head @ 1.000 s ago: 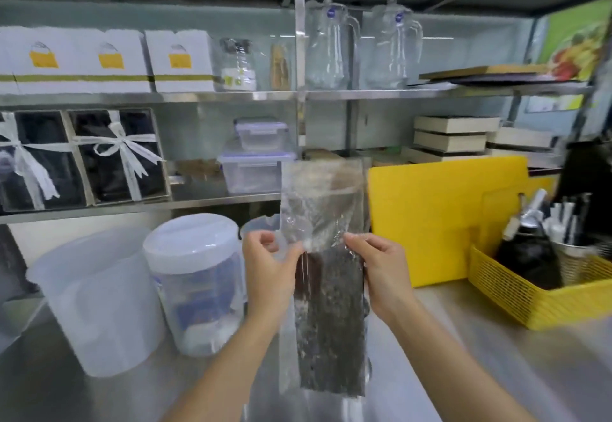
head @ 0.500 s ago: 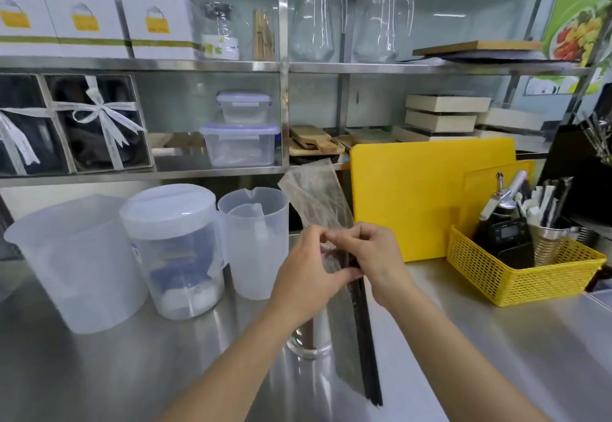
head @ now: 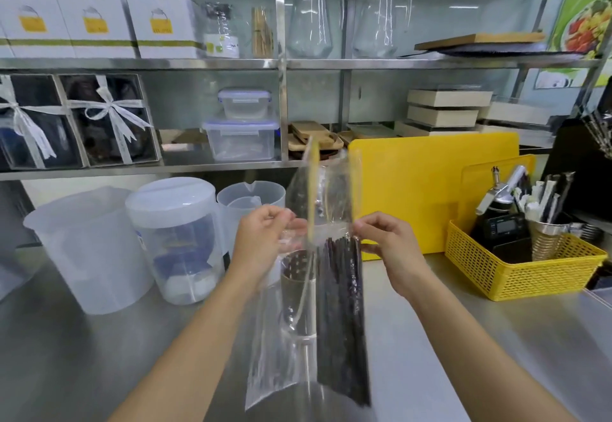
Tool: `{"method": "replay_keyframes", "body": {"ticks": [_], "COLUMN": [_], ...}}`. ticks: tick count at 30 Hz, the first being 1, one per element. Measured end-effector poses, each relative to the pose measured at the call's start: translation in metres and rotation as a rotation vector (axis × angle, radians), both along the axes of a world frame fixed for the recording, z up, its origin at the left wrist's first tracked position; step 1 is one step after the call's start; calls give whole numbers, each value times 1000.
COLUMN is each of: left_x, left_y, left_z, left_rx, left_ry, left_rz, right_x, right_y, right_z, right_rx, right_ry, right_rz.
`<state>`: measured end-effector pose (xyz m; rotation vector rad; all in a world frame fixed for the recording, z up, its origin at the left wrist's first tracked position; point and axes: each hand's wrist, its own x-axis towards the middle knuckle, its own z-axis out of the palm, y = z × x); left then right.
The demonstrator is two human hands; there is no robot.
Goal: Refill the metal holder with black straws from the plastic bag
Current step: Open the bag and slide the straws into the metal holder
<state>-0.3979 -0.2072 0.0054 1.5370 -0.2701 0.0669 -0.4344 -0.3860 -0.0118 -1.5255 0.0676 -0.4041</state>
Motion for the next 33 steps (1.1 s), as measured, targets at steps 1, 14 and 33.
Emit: {"method": "replay_keyframes", "body": {"ticks": [1,14,33], "left_x": [0,2,3], "left_y": [4,-4,-6], "left_z": [4,40,66], "left_rx": [-5,-27,571], "left_ry": [2,56,-697], "left_rz": [29,156,752], "right_x": [0,12,8], "right_y": [-3,-19,1], "right_z": [-1,-30,63], "right_rx": [23,-213,-918], "right_ry": [13,220,-68], "right_rz": [-22,-241,-295]}}
